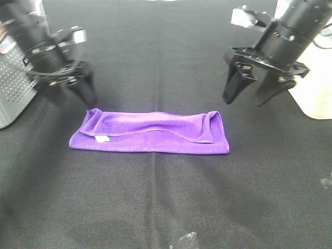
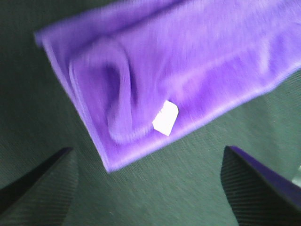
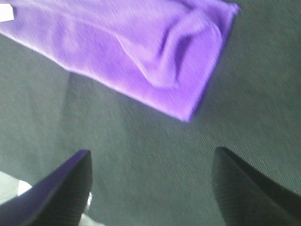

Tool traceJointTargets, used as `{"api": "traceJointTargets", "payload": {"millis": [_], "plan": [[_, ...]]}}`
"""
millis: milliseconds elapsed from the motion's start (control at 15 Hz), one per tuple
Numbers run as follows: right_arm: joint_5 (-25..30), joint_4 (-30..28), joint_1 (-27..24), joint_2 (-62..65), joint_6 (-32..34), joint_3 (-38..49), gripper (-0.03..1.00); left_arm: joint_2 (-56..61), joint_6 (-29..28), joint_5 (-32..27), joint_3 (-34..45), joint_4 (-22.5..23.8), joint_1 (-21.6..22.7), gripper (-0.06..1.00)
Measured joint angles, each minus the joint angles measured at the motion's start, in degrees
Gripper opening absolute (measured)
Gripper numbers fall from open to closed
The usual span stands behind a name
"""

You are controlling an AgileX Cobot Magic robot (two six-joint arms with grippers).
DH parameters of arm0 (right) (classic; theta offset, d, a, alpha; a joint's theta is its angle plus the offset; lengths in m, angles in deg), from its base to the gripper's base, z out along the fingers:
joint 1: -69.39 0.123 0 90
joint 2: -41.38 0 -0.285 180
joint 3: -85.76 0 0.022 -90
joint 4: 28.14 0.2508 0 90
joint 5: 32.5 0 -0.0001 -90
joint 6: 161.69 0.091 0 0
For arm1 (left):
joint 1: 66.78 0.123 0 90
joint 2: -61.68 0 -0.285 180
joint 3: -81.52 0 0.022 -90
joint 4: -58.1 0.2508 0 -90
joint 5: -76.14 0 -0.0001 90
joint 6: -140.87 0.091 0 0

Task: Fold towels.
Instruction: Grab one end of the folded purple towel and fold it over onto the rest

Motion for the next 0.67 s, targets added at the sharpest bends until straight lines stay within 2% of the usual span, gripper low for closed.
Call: {"api": "traceJointTargets", "payload": {"millis": [133,267,667], "plan": [[0.74,-0.17,0.0,1.89,0.17,0.0,0.68,1.66,6.36,1.26,4.93,-8.31,3.9,0.76],[1.55,-0.17,0.0,3.9,0.57,0.0,0.68,1.66,10.37,1.32,6.25,-12.95,5.96,0.76],[5.67,-0.11,0.0,7.85,1.72,0.06,0.68,-1.15,12.09,2.64,6.3,-12.89,6.13,0.76]]}}
